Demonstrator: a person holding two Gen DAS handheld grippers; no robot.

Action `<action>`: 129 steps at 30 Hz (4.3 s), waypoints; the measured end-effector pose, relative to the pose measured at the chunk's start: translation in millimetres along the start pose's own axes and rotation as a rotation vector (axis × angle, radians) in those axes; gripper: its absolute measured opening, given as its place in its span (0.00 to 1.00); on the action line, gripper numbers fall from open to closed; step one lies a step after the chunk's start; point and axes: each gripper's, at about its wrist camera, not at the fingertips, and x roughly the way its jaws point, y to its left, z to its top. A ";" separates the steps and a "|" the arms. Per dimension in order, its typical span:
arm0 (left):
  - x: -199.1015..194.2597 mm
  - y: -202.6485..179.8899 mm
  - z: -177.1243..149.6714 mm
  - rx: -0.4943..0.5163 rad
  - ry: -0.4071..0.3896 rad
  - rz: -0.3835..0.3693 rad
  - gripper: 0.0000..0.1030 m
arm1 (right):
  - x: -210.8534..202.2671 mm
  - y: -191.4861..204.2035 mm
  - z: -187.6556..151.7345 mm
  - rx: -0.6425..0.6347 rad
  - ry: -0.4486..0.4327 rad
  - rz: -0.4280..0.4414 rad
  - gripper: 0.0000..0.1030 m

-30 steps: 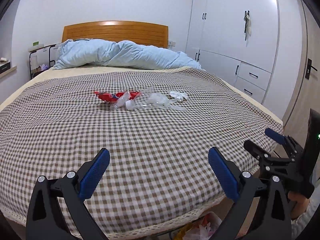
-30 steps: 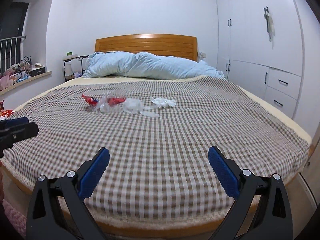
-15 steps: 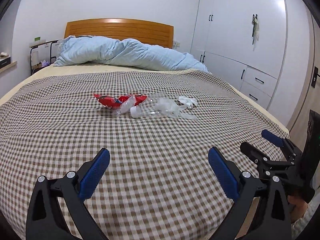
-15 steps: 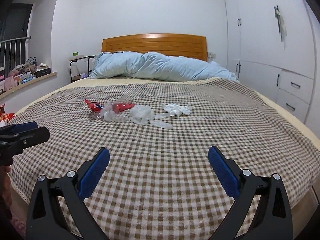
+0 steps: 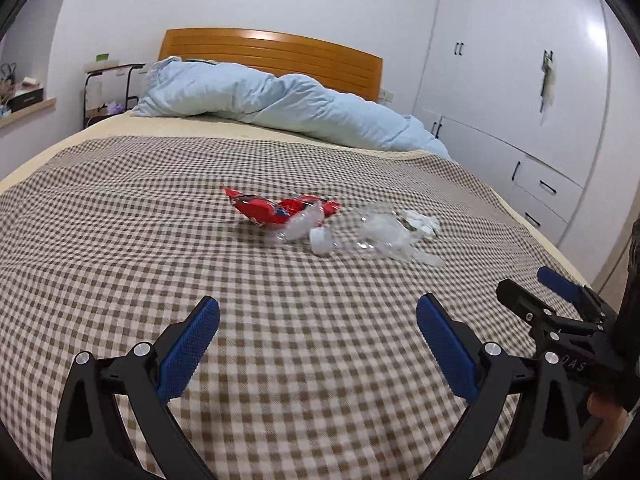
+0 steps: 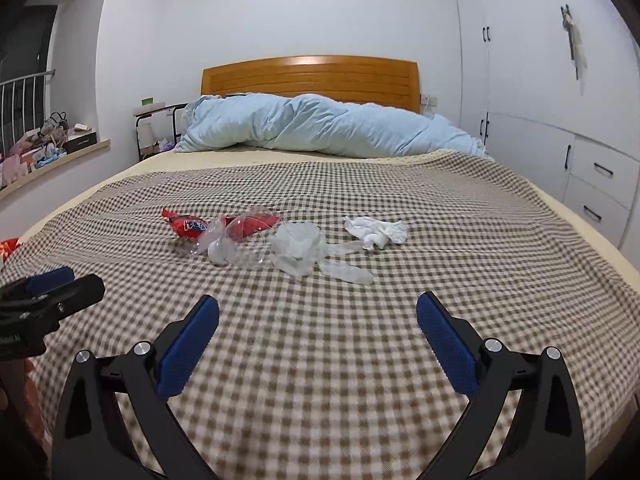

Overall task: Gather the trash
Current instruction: 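Raise both open tools from the bin toward the items on the bed, then grasp the clear plastic bag on the bed with the right tool, then grasp the clear plastic bottle with the left tool while the right tool holds its bag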

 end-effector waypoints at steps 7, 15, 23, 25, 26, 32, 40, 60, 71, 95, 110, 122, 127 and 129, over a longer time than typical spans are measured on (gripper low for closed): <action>20.9 14.1 15.5 -0.027 -0.009 0.006 0.93 | 50.1 4.6 18.0 -0.040 0.072 -0.107 0.92; 50.3 20.5 38.3 -0.046 -0.011 -0.002 0.93 | 107.8 -5.7 37.5 0.001 0.119 -0.159 0.92; 81.0 24.9 52.4 -0.038 -0.012 -0.007 0.93 | 161.8 -16.2 48.8 0.079 0.174 -0.212 0.92; 86.6 26.3 54.6 -0.037 -0.017 -0.013 0.93 | 168.7 -12.8 47.6 0.070 0.192 -0.196 0.92; 89.8 26.7 55.1 -0.030 -0.025 -0.006 0.93 | 171.0 -10.2 47.6 0.061 0.199 -0.185 0.92; 110.3 21.1 50.5 0.015 0.004 0.020 0.93 | 170.3 1.2 49.2 0.028 0.182 -0.117 0.92; 109.1 30.2 48.6 -0.044 0.008 0.010 0.93 | 176.9 24.2 50.1 -0.074 0.194 -0.067 0.92; 116.7 48.4 46.3 -0.133 0.049 -0.004 0.93 | 195.0 78.3 32.4 -0.353 0.265 -0.010 0.07; 118.1 61.2 43.7 -0.164 0.051 -0.024 0.93 | 161.1 41.7 42.8 -0.158 0.109 -0.146 0.06; 116.2 56.9 44.5 -0.151 0.052 -0.031 0.93 | 77.3 -43.6 38.2 -0.010 -0.085 -0.346 0.05; 114.0 51.9 43.8 -0.135 0.048 -0.015 0.93 | 75.6 -67.7 17.2 0.001 -0.063 -0.379 0.05; 100.9 53.4 39.9 -0.155 0.027 0.005 0.93 | 83.4 -66.1 17.4 -0.015 -0.035 -0.367 0.05; 99.7 66.1 39.5 -0.205 0.053 0.027 0.93 | 84.1 -69.3 16.8 -0.004 -0.030 -0.356 0.05; 99.2 71.5 40.5 -0.220 0.063 0.029 0.93 | 83.7 -69.2 16.5 -0.005 -0.033 -0.353 0.05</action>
